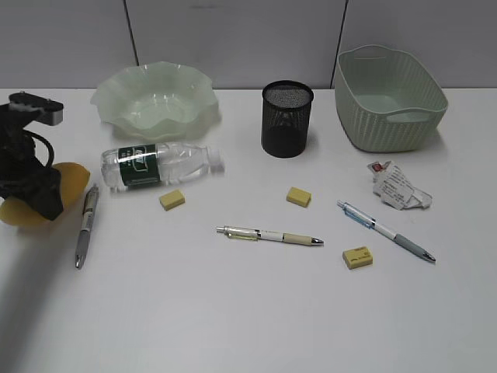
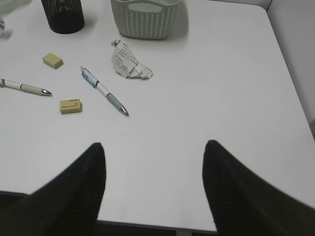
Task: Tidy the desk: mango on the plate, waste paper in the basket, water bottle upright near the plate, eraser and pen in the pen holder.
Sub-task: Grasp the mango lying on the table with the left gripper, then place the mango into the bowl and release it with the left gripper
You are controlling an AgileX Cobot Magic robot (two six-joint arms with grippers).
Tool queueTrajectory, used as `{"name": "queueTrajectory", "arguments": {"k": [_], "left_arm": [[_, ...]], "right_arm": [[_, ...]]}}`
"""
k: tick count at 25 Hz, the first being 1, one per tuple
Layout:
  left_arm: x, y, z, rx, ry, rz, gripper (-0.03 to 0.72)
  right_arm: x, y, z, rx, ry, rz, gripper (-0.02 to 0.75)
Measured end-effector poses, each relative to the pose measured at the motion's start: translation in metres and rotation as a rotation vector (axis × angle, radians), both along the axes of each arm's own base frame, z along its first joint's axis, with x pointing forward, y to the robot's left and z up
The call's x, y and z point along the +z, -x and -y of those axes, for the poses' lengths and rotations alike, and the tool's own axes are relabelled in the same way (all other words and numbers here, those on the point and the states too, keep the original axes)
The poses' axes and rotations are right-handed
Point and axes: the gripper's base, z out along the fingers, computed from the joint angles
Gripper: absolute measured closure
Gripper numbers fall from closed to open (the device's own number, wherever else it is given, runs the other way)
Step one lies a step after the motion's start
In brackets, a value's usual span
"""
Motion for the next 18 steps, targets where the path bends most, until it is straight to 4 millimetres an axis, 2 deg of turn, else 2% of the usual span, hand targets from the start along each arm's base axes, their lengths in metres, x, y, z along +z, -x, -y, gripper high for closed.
{"name": "queueTrajectory", "arguments": {"k": [3,8,11,16,18], "left_arm": [[0.026,0.005,0.0,-0.001,0.005,0.054,0.111],[0.073,0.008,-0.001,0.004,0.019,0.24,0.111],[0.097,-0.004,0.003,0.032,0.071,0.363,0.111],[0.134,-0.029,0.014,0.162,0.27,0.604,0.111],[0.141,-0.042,0.017,0.229,0.347,0.685,0.111]], "right_arm": [[0.0,0.0,0.0,0.0,0.0,0.0,0.243],[0.0,0.0,0.0,0.0,0.0,0.0,0.244],[0.0,0.0,0.0,0.0,0.0,0.0,0.244],[0.0,0.0,0.0,0.0,0.0,0.0,0.244],[0.0,0.0,0.0,0.0,0.0,0.0,0.244]]}}
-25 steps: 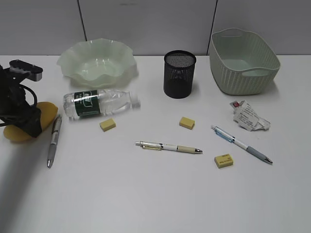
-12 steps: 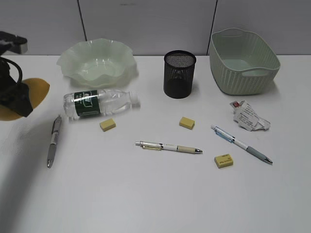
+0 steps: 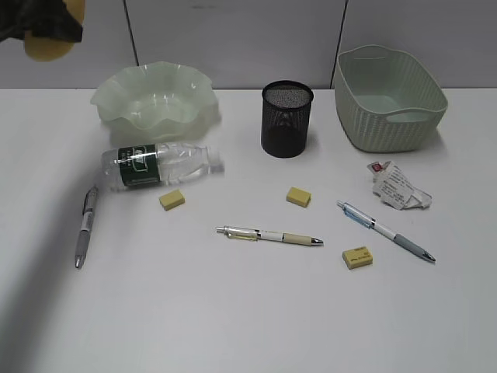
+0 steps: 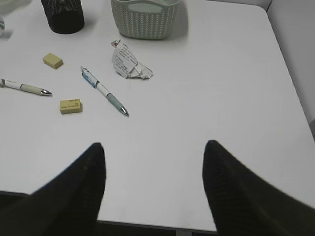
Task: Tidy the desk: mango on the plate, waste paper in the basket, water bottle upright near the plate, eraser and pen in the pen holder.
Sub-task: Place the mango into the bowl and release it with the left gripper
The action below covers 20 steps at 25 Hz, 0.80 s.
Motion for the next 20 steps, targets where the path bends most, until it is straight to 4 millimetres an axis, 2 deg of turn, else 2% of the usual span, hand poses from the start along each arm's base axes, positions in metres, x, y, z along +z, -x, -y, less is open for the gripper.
{"name": "queueTrajectory", "arguments": {"k": [2,5,11,13,15,20], "left_arm": [[-0.002,-0.014,0.004,0.044,0.07,0.046,0.111],[-0.02,-0.034,0.017,0.064,0.108,0.063,0.111],[-0.078,-0.068,0.063,0.043,0.109,0.057,0.111],[-0.097,-0.074,0.073,0.044,0.102,0.054,0.111],[-0.115,-0.08,0.077,0.051,0.097,0.041,0.111],[-0.145,-0.088,0.078,0.066,0.089,0.003,0.111]], "right_arm": [[0.0,0.0,0.0,0.0,0.0,0.0,0.244],[0.0,0.0,0.0,0.0,0.0,0.0,0.244],[0.0,0.0,0.0,0.0,0.0,0.0,0.244],[0.0,0.0,0.0,0.0,0.0,0.0,0.244],[0.0,0.0,0.0,0.0,0.0,0.0,0.244],[0.0,0.0,0.0,0.0,0.0,0.0,0.244]]}}
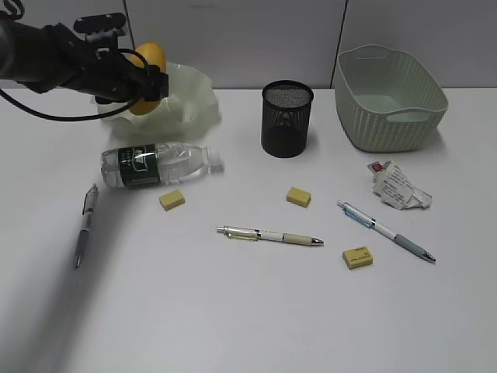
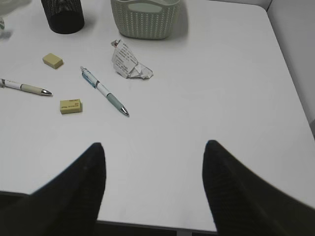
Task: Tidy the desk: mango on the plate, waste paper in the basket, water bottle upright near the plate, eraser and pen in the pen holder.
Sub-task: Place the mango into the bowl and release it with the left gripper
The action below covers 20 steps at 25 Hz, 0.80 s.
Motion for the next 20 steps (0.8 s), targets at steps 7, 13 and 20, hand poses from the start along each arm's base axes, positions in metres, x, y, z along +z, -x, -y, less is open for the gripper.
{"name": "queueTrajectory", "arguments": {"k": [7,13,20], "left_arm": [[0.002,-0.003,0.0,0.009,0.0,0.021,0.059],[0.04,0.001,-0.001,0.007,0.018,0.094,0.062],[0.11,0.032,0.001,-0.139,-0.007,0.075,0.104]], "right_arm": [[0.0,0.0,0.0,0.0,0.0,0.0,0.244],[0.0,0.0,0.0,0.0,0.0,0.0,0.244],[0.0,0.0,0.0,0.0,0.0,0.0,0.244]]}}
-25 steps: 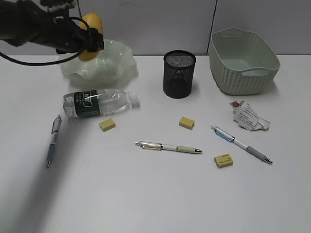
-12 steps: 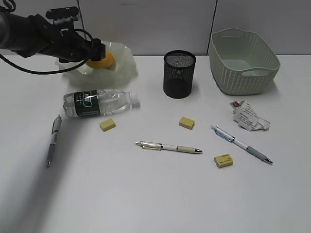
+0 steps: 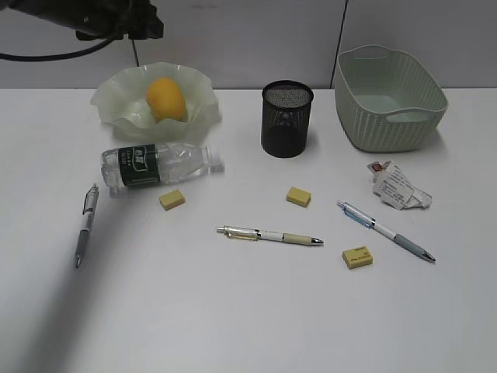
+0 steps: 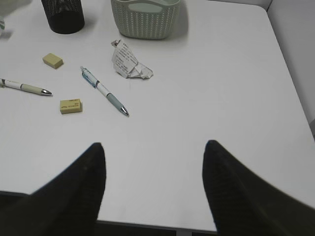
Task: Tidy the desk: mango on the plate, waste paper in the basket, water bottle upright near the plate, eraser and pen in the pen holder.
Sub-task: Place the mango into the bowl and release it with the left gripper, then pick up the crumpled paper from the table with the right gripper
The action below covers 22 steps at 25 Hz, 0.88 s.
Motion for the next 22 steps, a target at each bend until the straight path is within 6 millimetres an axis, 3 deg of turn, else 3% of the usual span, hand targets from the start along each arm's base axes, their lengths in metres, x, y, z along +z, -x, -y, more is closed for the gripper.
{"name": "queueTrajectory", "arguments": {"k": [3,10,14,22], "left_arm": [[0.014,0.023,0.002,-0.118,-0.053,-0.13,0.125],[0.019,0.067,0.001,-0.315,-0.139,-0.466,0.145],[0.014,0.081,-0.008,-0.303,-0.21,-0.629,0.146],[0.017,0.091,-0.024,-0.158,-0.308,-0.685,0.183]], "right_arm": [[0.0,0.0,0.0,0.0,0.0,0.0,0.244],[0.0,0.0,0.0,0.0,0.0,0.0,0.243],[0.0,0.0,0.0,0.0,0.0,0.0,0.243],[0.0,0.0,0.0,0.0,0.0,0.0,0.243]]}}
